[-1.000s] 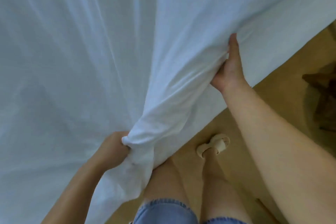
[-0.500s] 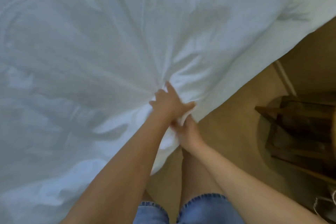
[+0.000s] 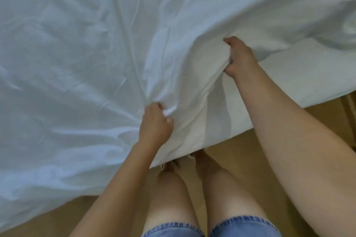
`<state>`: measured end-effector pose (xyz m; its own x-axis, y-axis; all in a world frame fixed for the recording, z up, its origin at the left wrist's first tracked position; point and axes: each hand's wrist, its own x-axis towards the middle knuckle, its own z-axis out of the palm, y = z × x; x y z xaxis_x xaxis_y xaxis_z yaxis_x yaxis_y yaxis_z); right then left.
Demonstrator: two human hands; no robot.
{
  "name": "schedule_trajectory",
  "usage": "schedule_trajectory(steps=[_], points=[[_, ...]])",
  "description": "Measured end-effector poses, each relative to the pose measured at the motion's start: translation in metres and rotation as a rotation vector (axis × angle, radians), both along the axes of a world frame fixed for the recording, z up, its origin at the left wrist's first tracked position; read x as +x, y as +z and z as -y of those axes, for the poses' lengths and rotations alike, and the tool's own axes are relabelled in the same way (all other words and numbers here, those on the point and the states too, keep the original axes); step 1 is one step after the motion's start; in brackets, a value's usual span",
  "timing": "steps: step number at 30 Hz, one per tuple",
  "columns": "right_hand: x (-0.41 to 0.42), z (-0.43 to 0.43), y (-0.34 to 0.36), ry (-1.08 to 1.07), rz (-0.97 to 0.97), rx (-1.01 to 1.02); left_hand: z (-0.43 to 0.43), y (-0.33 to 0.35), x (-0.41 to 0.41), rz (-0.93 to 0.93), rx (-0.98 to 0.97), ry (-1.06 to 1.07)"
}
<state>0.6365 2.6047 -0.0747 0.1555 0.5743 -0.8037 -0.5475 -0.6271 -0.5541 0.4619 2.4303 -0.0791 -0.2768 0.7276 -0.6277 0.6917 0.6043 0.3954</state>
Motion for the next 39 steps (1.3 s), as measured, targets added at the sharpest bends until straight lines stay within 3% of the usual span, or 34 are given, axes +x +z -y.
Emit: schedule_trajectory(steps=[2,4,6,8,10,14,21,24,27,33,37,39], points=[[0.001,-0.006,0.007,0.030,0.083,-0.010,-0.017,0.010,0.033,0.012,0.280,0.031],[0.015,0.019,0.004,0.055,0.166,-0.065,-0.039,0.012,0.063,-0.053,0.464,-0.161],[0.042,0.063,-0.010,0.186,0.363,-0.208,-0.061,0.001,0.088,-0.112,0.386,-0.405],[0.068,0.089,-0.023,0.260,0.534,-0.342,-0.075,-0.021,0.106,-0.198,0.176,-0.676],[0.083,0.088,-0.030,0.325,0.591,-0.321,-0.083,-0.043,0.115,-0.233,0.000,-0.798],[0.094,0.078,-0.035,0.502,0.450,-0.287,-0.094,-0.063,0.123,-0.164,-0.064,-0.637],[0.173,0.079,-0.031,0.426,0.324,-0.339,-0.095,-0.040,0.156,-0.129,-0.138,-0.466],[0.225,0.062,-0.039,0.404,0.339,-0.322,-0.107,-0.028,0.215,-0.037,-0.022,-0.292],[0.283,0.036,-0.047,0.392,0.351,-0.309,-0.121,-0.017,0.295,0.004,0.143,-0.292],[0.425,-0.017,-0.035,0.588,0.448,-0.192,-0.166,-0.009,0.450,0.067,0.180,-0.061],[0.516,-0.056,-0.029,0.480,0.545,-0.199,-0.194,-0.003,0.544,0.192,0.178,-0.253],[0.541,-0.074,-0.029,0.485,0.574,-0.220,-0.212,-0.002,0.578,0.216,0.195,-0.237]])
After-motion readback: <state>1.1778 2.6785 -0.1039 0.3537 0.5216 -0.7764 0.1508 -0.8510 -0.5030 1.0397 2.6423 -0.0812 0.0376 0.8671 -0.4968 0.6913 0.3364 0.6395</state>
